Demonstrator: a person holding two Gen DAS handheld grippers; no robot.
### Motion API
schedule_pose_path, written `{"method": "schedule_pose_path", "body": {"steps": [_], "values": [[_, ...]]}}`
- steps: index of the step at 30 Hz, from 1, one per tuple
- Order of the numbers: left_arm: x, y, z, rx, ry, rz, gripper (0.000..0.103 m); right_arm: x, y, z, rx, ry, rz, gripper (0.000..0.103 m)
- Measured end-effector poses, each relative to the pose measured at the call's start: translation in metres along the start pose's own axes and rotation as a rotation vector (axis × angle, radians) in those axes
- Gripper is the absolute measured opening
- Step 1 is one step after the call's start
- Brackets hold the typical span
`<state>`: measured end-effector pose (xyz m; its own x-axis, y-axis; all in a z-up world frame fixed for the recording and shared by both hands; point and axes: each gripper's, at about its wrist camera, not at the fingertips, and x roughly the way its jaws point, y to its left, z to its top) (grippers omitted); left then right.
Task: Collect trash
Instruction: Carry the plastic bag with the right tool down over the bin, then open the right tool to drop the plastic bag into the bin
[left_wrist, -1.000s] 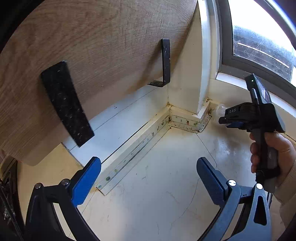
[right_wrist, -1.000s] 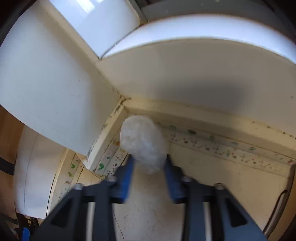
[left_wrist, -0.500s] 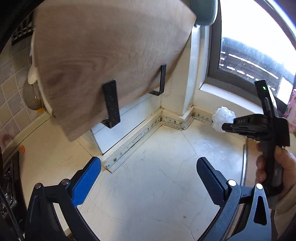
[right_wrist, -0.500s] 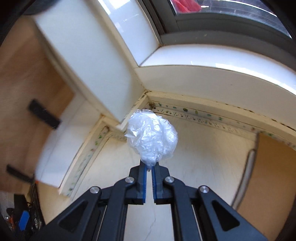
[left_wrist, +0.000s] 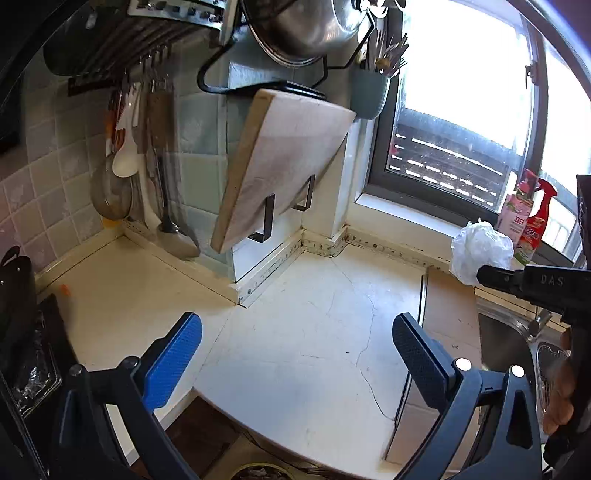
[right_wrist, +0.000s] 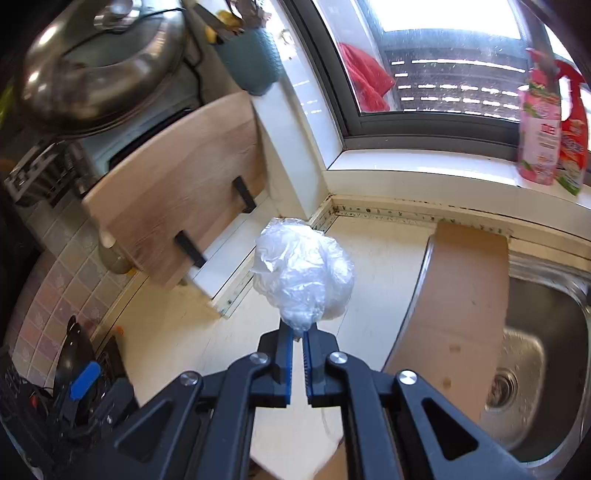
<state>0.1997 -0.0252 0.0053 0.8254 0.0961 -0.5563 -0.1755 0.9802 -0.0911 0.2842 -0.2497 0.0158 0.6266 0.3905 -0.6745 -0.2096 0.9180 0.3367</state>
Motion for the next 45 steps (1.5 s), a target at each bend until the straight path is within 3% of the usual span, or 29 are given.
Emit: {"method": "schedule_pose_path", "body": {"steps": [9, 14, 20, 26, 35, 40, 45], "values": [[-0.088, 0.040, -0.049, 0.001, 0.013, -0.075, 0.102, -0.083, 0.057, -0.098, -0.013, -0.014, -0.003, 0.004], [-0.108, 0.060, -0.079, -0.028, 0.048, -0.106, 0.102, -0.106, 0.082, -0.142, -0.047, 0.008, 0.002, 0.004], [-0.105, 0.082, -0.115, -0.044, 0.126, -0.083, 0.102, -0.103, 0.102, -0.180, -0.145, 0.053, -0.019, 0.004], [-0.080, 0.101, -0.155, -0.017, 0.221, 0.008, 0.102, -0.057, 0.108, -0.215, -0.201, 0.176, -0.018, 0.004], [-0.010, 0.138, -0.224, -0.035, 0.405, 0.154, 0.102, 0.057, 0.100, -0.287, -0.281, 0.443, 0.016, 0.004], [0.046, 0.155, -0.288, -0.060, 0.545, 0.192, 0.102, 0.154, 0.074, -0.359, -0.264, 0.648, 0.045, 0.004], [0.102, 0.155, -0.372, 0.038, 0.682, 0.267, 0.102, 0.244, 0.043, -0.426, -0.234, 0.814, 0.006, 0.005]]}}
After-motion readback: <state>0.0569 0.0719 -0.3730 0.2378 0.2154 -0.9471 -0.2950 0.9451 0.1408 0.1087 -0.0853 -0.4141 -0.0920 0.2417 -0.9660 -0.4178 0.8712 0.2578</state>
